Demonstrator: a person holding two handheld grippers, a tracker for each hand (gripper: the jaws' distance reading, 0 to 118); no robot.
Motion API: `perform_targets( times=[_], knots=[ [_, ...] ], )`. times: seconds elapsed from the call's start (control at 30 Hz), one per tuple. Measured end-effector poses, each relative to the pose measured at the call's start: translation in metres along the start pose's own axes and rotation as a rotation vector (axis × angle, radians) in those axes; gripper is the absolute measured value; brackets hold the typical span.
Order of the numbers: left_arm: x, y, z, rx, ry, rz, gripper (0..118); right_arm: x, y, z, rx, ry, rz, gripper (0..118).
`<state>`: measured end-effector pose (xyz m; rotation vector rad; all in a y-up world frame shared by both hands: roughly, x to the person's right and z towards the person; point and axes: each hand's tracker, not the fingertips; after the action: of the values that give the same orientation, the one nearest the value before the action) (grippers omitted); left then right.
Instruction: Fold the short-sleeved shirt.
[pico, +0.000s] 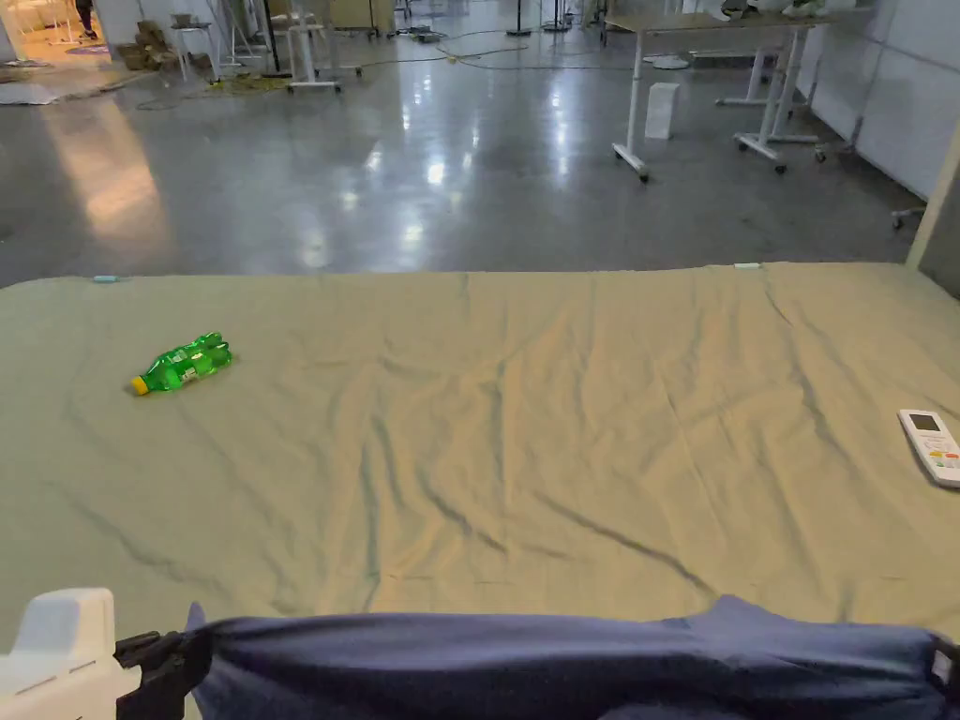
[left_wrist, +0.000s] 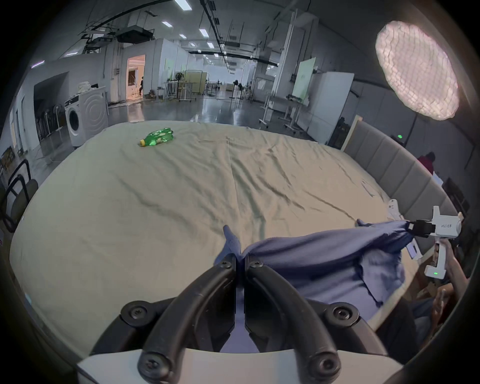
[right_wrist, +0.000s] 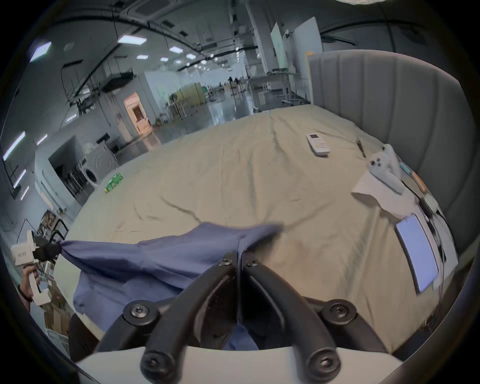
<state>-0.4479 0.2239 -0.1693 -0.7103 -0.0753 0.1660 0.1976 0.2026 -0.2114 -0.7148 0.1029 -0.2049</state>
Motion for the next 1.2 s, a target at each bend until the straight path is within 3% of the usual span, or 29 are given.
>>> perform_targets(
  times=[0.17,0.3,0.5,0.53,0.63,0.67,0.77,0.9,1.0,1.07,1.1,1.13,1.17,1.2],
  knots=[
    [-0.021,-0.069,0.026,-0.062,-0.012,0.026,6,0.013,-0.063,0.036,-0.040,-0.028,-0.015,3],
    [-0.050,-0.113,0.016,-0.150,0.029,0.127,5,0.024,-0.105,0.031,-0.133,-0.058,-0.055,3],
    [-0.033,-0.131,0.010,-0.156,0.042,0.110,6,0.011,-0.123,0.004,-0.175,-0.104,0.021,3],
    [-0.033,-0.134,0.009,-0.129,0.051,0.129,19,0.008,-0.123,0.002,-0.172,-0.112,0.033,15],
    [-0.028,-0.123,0.030,0.003,0.015,0.163,67,0.014,-0.123,0.004,-0.129,-0.139,0.059,76],
    [-0.028,-0.117,0.039,0.034,-0.001,0.149,70,0.010,-0.120,0.012,-0.099,-0.138,0.067,79],
    [-0.003,-0.092,0.076,0.183,-0.010,0.063,70,-0.023,-0.104,0.061,0.072,-0.128,0.103,78],
    [0.054,-0.061,0.135,0.396,-0.014,-0.025,70,-0.073,-0.085,0.127,0.297,-0.042,0.092,78],
    [0.090,-0.057,0.161,0.498,-0.014,-0.069,70,-0.096,-0.086,0.150,0.443,0.002,0.129,78],
    [0.098,-0.061,0.159,0.509,0.000,-0.113,61,-0.114,-0.085,0.157,0.466,0.007,0.173,74],
    [0.105,-0.063,0.157,0.513,0.015,-0.158,47,-0.120,-0.084,0.158,0.480,0.007,0.202,65],
    [0.110,-0.067,0.153,0.515,0.023,-0.198,20,-0.127,-0.085,0.159,0.486,0.010,0.227,44],
    [0.114,-0.067,0.149,0.497,0.031,-0.220,11,-0.133,-0.085,0.158,0.491,0.016,0.256,26],
    [0.114,-0.067,0.144,0.454,0.037,-0.213,11,-0.139,-0.085,0.157,0.478,0.014,0.262,16]
  ],
)
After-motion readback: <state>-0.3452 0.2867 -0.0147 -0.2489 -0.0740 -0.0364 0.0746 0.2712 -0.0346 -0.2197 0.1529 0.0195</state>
